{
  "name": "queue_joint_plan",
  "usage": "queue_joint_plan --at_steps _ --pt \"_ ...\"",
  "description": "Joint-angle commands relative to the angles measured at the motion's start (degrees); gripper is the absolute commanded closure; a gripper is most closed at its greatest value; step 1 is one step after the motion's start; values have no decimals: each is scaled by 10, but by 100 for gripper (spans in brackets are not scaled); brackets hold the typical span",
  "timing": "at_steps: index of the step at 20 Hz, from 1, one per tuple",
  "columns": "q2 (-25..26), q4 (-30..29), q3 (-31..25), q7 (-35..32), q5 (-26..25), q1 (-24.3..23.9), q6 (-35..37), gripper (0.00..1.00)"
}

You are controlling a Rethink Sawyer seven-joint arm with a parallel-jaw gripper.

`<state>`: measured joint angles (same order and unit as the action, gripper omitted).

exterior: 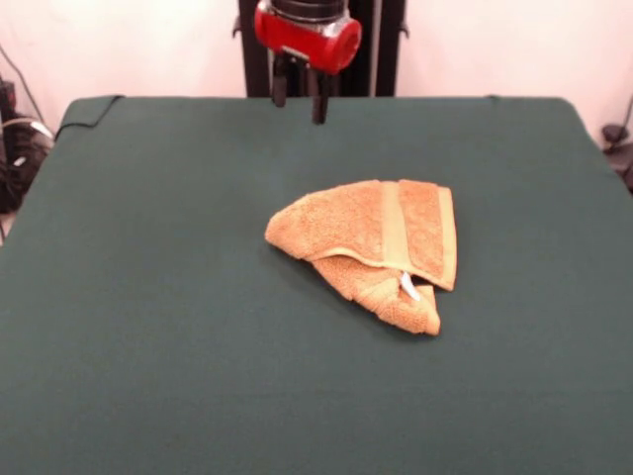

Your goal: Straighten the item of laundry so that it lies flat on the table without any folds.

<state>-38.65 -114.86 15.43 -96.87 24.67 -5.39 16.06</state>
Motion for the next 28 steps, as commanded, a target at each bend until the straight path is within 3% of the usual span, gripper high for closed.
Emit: queue_joint_plan --at_steps 1,4,28 --pt "49 35 -16 -207 63 25 49 0" --pt "49 32 -20 -227 76 26 36 0" --pt "151 184 35 -426 161 106 97 0"
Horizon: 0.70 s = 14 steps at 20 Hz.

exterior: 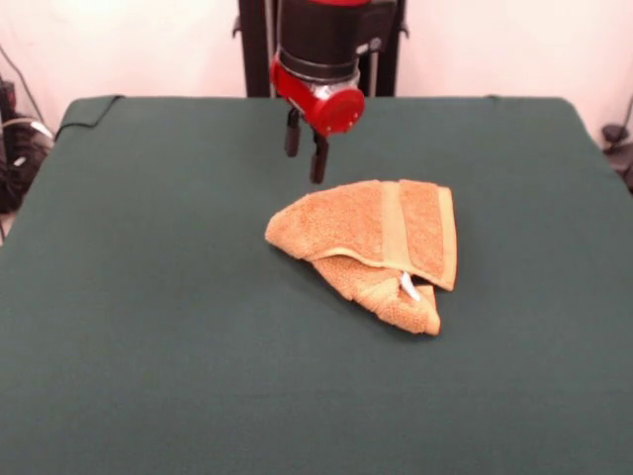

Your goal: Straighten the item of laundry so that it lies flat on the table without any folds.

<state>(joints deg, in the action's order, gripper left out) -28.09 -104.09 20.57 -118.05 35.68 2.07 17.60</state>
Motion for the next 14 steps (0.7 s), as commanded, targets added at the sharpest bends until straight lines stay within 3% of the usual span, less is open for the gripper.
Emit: queue_joint_plan --at_steps 1,7,14 --pt "48 81 -17 -218 51 32 84 0" --pt "63 121 -11 -254 47 41 109 0" --pt "107 145 -19 -284 50 49 76 0"
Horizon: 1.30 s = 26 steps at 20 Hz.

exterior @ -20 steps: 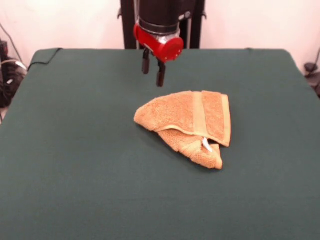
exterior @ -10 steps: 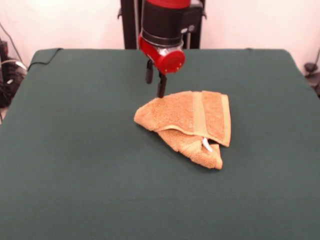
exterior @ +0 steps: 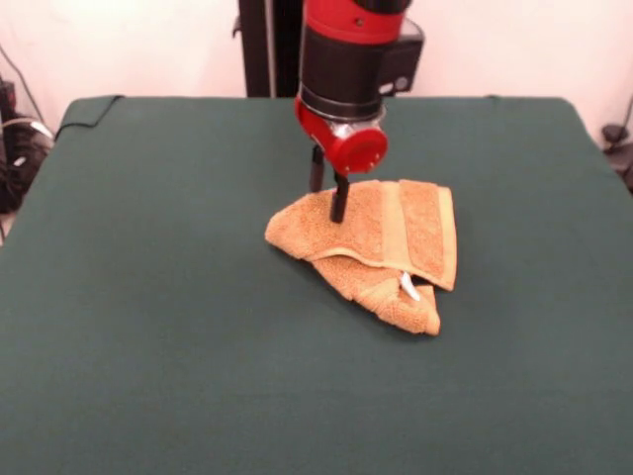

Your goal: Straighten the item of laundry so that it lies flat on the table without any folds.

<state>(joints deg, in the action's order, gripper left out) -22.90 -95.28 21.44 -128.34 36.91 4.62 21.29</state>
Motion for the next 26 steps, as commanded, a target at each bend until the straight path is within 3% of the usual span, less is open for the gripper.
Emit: queue_joint_plan --at_steps 1,8,26 --pt "60 59 -29 -185 38 25 35 0" --pt "85 79 -25 -229 55 41 27 0" --pt "80 88 -7 -292 61 78 64 0"
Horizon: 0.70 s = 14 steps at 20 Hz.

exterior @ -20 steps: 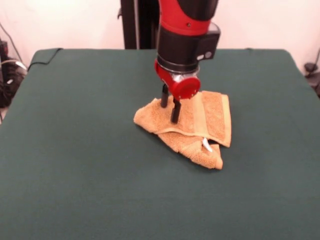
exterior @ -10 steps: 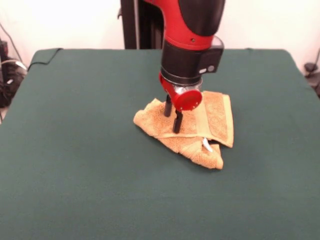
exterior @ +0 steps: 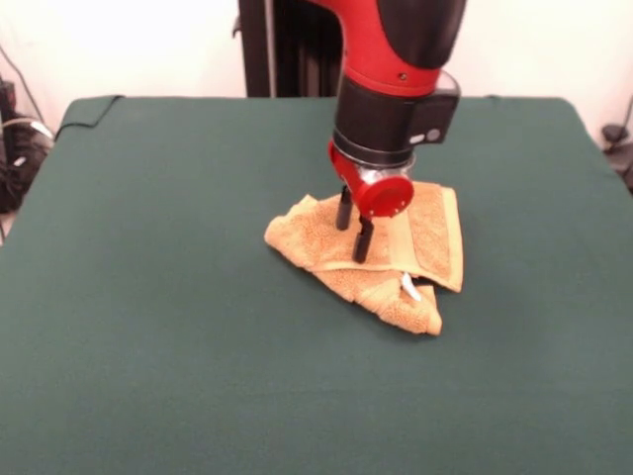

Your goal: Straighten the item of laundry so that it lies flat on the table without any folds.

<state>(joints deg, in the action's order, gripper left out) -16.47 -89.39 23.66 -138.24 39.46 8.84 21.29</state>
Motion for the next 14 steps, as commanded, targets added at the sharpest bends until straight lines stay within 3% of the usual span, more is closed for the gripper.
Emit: queue_joint_plan --at_steps 1,14 --pt "15 30 -29 -198 37 38 67 0" --pt "7 24 -45 -199 34 46 58 0"
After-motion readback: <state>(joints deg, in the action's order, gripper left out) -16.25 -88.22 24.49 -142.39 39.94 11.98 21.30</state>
